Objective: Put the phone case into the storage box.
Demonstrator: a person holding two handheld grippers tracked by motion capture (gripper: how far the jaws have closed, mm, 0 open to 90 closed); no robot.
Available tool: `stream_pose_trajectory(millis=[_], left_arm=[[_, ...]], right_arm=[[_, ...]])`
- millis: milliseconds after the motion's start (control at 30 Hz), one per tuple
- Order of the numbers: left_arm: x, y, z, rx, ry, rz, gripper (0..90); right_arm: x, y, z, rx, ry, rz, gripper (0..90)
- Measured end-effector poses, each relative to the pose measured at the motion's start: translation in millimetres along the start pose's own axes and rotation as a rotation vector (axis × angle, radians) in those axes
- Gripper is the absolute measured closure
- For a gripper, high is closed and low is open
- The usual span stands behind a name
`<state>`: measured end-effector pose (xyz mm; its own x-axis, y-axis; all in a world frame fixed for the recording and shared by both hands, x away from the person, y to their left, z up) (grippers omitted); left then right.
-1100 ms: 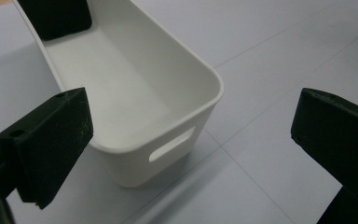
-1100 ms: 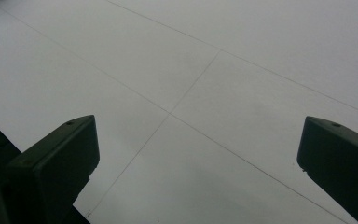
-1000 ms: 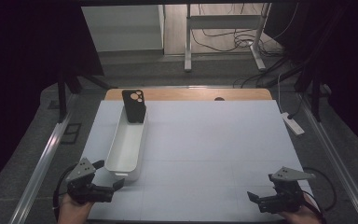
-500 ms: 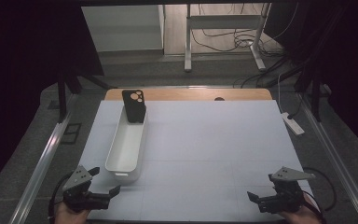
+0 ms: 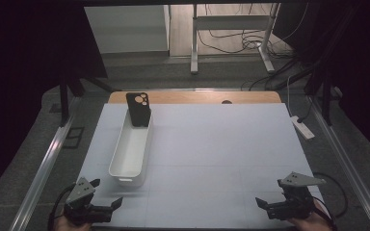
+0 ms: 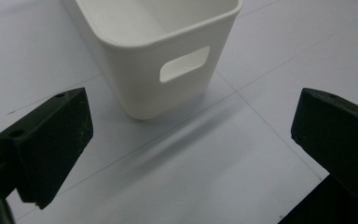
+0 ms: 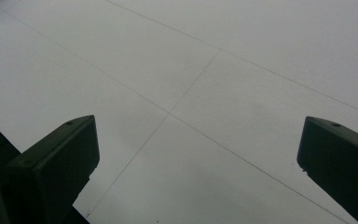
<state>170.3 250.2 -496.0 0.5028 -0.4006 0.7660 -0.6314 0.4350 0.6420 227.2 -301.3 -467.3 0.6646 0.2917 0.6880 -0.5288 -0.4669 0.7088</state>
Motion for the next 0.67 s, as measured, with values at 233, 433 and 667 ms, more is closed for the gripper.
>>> stream_pose_trajectory(millis=[233, 433, 667], left_arm=[[-4.8, 0.6, 1.7, 0.014, 0.007, -0.028, 0.0], [-5.1, 0.5, 2.6, 0.018, 0.002, -0.034, 0.0], [-3.9, -1.8, 3.8, 0.029, -0.003, -0.053, 0.0]], right_arm=[[0.1, -0.1, 0.0, -0.001, -0.001, 0.000, 0.0], [0.1, 0.1, -0.1, 0.000, -0.001, 0.001, 0.0], [-0.3, -0.6, 0.7, 0.000, 0.000, -0.005, 0.0]])
Point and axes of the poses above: each handheld gripper's, and its own axes: y roughly backward along the jaws, x roughly out of its top, z roughly to its right, the point moved 1 cm from there along -y, roughly forward along the jaws, and after that the axes turned 8 degrees about -y, right-handed, at the moved point
